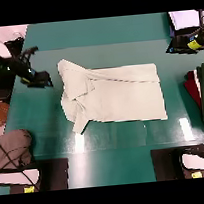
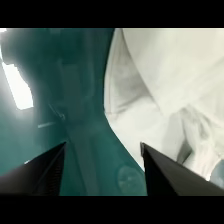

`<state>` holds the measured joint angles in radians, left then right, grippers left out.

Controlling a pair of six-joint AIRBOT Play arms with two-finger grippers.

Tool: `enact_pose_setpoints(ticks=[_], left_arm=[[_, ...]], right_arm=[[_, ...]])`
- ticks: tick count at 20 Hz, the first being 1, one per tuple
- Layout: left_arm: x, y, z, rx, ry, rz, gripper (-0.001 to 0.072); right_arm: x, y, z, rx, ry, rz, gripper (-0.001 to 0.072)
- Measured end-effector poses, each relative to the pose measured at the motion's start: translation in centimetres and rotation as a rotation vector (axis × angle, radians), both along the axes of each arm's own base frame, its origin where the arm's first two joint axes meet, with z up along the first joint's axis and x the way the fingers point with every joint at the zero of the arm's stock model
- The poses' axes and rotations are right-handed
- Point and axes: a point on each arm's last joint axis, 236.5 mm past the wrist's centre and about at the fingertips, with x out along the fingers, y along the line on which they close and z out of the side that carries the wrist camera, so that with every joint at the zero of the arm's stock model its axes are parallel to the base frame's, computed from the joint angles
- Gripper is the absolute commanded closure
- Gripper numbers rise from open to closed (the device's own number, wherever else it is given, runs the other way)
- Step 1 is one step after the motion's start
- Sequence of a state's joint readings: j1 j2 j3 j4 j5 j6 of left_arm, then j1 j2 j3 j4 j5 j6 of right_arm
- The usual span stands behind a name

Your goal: Fold the shirts.

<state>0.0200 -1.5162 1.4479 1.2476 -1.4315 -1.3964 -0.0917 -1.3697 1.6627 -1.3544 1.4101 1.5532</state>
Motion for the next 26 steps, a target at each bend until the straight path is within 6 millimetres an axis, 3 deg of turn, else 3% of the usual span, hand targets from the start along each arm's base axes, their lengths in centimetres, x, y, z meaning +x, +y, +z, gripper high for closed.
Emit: enact_pose_setpoints(ticks=[2, 3, 4, 5, 8, 10, 11, 21, 22, 24, 25, 26], left_arm=[[-1.9, -0.5, -2.6, -0.047, 0.036, 0.003, 0.0158], [-2.6, -0.7, -3.7, -0.076, 0.047, 0.016, 0.0230], [-2.8, -1.0, -4.5, -0.109, 0.047, 0.036, 0.0368], [-3.0, -1.2, -5.0, -0.142, 0.044, 0.058, 0.0417], [-2.2, -1.4, -5.9, -0.207, 0.003, 0.129, 0.0415], [-2.0, -1.5, -6.2, -0.226, -0.009, 0.153, 0.0299], [-2.0, -1.5, -6.4, -0.231, -0.008, 0.161, 0.0274], [-2.5, -3.2, -9.0, -0.331, 0.087, 0.212, 0.0281], [-2.5, -3.4, -9.1, -0.338, 0.090, 0.208, 0.0412], [-2.7, -4.0, -9.5, -0.341, 0.095, 0.188, 0.0493], [-2.9, -4.5, -9.5, -0.339, 0.095, 0.168, 0.0669], [-3.1, -4.9, -9.7, -0.334, 0.096, 0.150, 0.0679]], right_arm=[[-0.8, 0.6, 0.7, -0.003, 0.000, 0.021, 0.0136], [-1.1, 1.0, 1.0, -0.005, -0.004, 0.033, 0.0136], [-1.4, 1.4, 1.3, -0.006, -0.007, 0.045, 0.0136], [-1.7, 1.9, 1.5, -0.006, -0.007, 0.058, 0.0136], [-2.2, 3.1, 1.9, -0.008, -0.009, 0.090, 0.0136], [-2.3, 3.8, 2.1, -0.008, -0.013, 0.107, 0.0136], [-2.4, 4.0, 2.1, -0.008, -0.013, 0.113, 0.0137], [-2.7, 4.6, 2.1, -0.009, -0.004, 0.129, 0.0138], [-2.8, 4.6, 2.1, -0.009, -0.002, 0.130, 0.0138], [-3.0, 4.6, 2.0, -0.009, 0.008, 0.132, 0.0138], [-3.2, 4.6, 1.8, -0.009, 0.018, 0.134, 0.0138], [-3.5, 4.6, 1.7, -0.010, 0.031, 0.136, 0.0138]])
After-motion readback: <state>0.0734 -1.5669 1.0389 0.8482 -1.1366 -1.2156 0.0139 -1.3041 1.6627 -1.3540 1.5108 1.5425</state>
